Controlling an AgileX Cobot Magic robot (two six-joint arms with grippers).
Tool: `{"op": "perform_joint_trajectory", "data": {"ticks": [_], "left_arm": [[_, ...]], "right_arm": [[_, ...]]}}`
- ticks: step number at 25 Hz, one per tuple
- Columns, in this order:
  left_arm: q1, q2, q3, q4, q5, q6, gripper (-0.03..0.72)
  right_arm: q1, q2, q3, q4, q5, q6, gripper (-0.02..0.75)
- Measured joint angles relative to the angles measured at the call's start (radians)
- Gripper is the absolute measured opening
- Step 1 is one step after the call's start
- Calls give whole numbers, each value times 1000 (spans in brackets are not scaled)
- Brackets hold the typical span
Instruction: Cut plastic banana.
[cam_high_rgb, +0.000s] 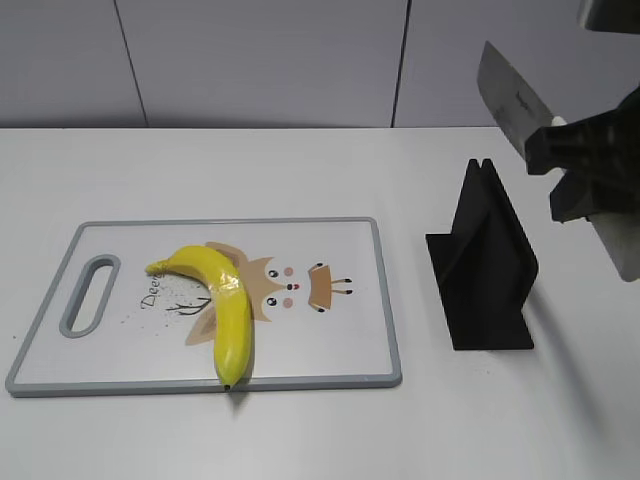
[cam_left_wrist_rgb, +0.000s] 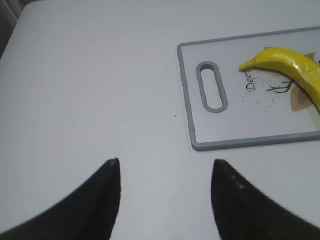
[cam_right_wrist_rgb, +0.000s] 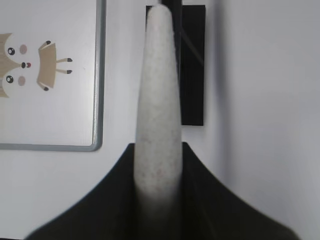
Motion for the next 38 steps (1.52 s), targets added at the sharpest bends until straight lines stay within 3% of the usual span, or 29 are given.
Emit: {"op": "perform_joint_trajectory", "data": {"ticks": [7, 23, 38], "left_arm": [[0, -138, 0, 0, 0, -1, 561], [5, -144, 0, 1, -1, -7, 544], [5, -144, 0, 1, -1, -7, 543]], "right_arm": [[0, 7, 1, -22, -35, 4, 187], [0, 142, 5, -67, -86, 52, 187], [0, 163, 147, -95, -189, 114, 187]]}}
